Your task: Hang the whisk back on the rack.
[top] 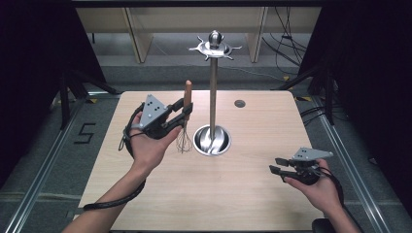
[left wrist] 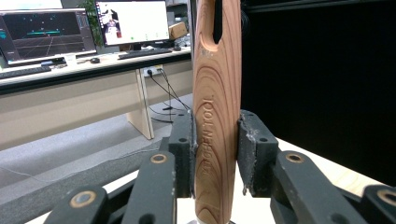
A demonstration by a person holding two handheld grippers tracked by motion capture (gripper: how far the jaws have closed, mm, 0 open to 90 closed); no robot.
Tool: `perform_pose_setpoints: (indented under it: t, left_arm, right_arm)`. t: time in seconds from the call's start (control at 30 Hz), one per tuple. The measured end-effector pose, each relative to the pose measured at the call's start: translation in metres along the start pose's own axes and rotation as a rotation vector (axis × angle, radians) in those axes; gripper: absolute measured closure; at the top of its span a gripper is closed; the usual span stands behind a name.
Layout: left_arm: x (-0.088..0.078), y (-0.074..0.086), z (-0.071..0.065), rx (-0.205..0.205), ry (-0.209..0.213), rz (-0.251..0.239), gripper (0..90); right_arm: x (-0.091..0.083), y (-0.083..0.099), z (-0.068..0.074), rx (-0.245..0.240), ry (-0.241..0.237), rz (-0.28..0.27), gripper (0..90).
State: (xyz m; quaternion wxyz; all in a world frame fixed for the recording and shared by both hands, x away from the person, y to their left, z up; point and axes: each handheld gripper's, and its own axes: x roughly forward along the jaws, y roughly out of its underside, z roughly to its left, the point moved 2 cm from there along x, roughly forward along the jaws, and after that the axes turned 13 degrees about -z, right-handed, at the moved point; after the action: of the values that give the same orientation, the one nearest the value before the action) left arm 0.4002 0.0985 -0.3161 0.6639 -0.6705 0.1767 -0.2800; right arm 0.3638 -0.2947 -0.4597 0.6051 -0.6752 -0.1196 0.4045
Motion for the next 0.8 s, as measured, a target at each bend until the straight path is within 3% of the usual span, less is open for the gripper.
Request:
perform_pose_setpoints:
  t: [0.3,0.8]
  left_arm:
    - [0.006,-0.005,-0.001,0.001,0.000,-0.006,68.9]
    - [0.013,-0.013,-0.003,-0.002,-0.043,-0.030,68.9]
  right_arm:
    - [0.000,0.000,0.000,0.000,0.000,0.001,58.5]
    - [0.000,0.000,0.000,0.002,0.001,-0.002,58.4]
